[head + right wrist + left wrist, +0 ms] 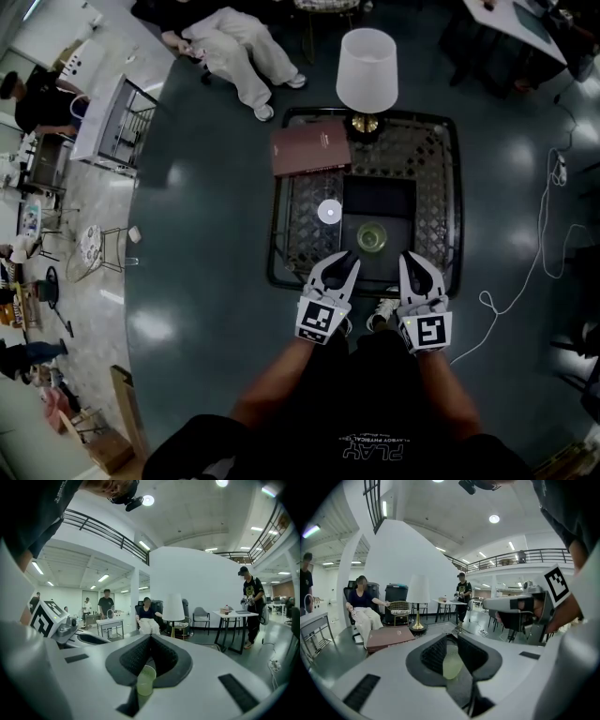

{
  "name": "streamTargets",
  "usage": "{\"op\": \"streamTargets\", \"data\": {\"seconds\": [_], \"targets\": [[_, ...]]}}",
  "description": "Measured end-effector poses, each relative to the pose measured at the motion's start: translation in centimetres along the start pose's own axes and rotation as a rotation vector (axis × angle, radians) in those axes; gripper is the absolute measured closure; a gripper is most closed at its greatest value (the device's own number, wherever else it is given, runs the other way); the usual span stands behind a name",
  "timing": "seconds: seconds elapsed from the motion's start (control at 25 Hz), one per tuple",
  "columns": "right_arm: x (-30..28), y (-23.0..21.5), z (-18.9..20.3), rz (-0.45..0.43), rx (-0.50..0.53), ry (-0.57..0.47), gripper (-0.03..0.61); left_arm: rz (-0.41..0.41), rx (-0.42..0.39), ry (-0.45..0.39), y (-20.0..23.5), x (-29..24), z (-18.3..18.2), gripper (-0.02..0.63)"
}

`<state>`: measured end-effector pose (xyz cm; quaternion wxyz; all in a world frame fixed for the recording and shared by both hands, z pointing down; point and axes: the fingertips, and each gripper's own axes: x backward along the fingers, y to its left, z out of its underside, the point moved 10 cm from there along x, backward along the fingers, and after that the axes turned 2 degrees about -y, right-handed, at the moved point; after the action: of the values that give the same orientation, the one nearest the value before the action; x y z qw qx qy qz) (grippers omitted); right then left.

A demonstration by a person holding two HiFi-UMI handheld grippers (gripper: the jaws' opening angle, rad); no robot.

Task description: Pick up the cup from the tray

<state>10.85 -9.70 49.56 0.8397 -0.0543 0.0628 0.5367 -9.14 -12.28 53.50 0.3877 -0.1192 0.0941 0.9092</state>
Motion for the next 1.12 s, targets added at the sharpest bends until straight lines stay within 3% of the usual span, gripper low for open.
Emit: {"op": "streamTargets", "data": {"seconds": [0.16,0.32,0.52,0.8,1.12], "targets": [[-0.1,-0.9,1.0,-0.031,-0.021,0.042,0.568,-0.023,0.005,0.03,-1.3,-1.2,1.3,0.474],[-0.6,-1.4,1.6,-0.054,-0.02,0.045,0.568,-0.032,-0.043,0.066,-1.9,-2.2,2.3,0.344],[-0.7,-2.2,3.0,-0.059,-0.055,0.057,0.568,-0.04,-0.047,0.1,-2.3,-3.8,4.2,0.271],[-1.3,-3.0,4.1,-0.066,-0.086,0.065,0.568,-0.091,-0.07,0.158,-1.6,-7.0,6.4,0.232],[-0.7,-4.2,5.9,-0.052,-0.098,0.134,0.568,-0.089,-0.085,0.209,-1.4,-9.4,7.9,0.222]]}}
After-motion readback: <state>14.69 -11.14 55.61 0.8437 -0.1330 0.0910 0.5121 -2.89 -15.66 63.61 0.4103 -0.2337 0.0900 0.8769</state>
